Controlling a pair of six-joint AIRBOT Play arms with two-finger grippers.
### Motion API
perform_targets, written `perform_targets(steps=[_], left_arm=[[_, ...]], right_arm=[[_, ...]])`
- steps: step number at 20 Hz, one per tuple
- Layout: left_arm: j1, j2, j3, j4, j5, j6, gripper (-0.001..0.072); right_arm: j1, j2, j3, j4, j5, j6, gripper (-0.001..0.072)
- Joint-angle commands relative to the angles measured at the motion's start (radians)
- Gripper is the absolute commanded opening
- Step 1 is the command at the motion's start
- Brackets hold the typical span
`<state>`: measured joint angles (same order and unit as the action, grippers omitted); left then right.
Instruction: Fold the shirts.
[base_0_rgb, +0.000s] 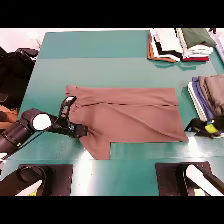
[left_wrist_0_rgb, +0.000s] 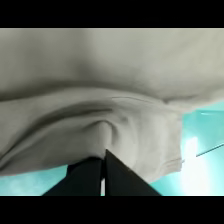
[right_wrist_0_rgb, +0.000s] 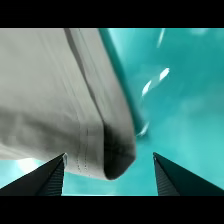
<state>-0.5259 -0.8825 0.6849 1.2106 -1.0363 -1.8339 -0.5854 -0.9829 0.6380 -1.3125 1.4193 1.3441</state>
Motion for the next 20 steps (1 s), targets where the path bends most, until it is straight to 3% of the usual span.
perform_targets(steps=[1, 3, 5, 7, 8, 9, 13, 16, 20], left_arm=[[0.000, 0.000, 0.021, 0.012, 0.004, 0.011, 0.0025], [0.000, 0.000, 0.021, 0.013, 0.005, 0.024, 0.0025], [0.000, 0.000, 0.021, 0.018, 0.004, 0.035, 0.0025], [0.000, 0.001, 0.021, 0.030, 0.000, 0.036, 0.0024], [0.000, 0.001, 0.023, 0.044, -0.017, 0.036, 0.0024], [0.000, 0.001, 0.031, 0.061, -0.052, 0.036, 0.0024], [0.000, 0.003, 0.115, 0.143, -0.136, 0.037, 0.0024], [0.042, 0.003, 0.187, 0.204, -0.077, 0.036, 0.0024], [0.191, -0.045, 0.250, 0.200, 0.029, 0.072, 0.0024]], right_arm=[[-0.059, 0.010, -0.135, 0.087, -0.040, -0.027, 0.0624], [-0.060, 0.009, -0.148, 0.116, -0.064, -0.027, 0.0621], [-0.059, 0.010, -0.146, 0.119, -0.087, -0.026, 0.0518], [-0.059, 0.010, -0.146, 0.118, -0.092, -0.030, 0.0321], [-0.059, 0.011, -0.145, 0.118, -0.080, -0.044, 0.0134], [-0.059, 0.019, -0.144, 0.119, -0.064, -0.069, 0.0017], [-0.059, 0.139, -0.099, 0.116, -0.041, -0.070, 0.0016], [-0.037, 0.140, 0.026, 0.116, -0.024, -0.039, 0.0015], [0.120, -0.013, 0.198, 0.114, -0.040, 0.011, 0.0015]])
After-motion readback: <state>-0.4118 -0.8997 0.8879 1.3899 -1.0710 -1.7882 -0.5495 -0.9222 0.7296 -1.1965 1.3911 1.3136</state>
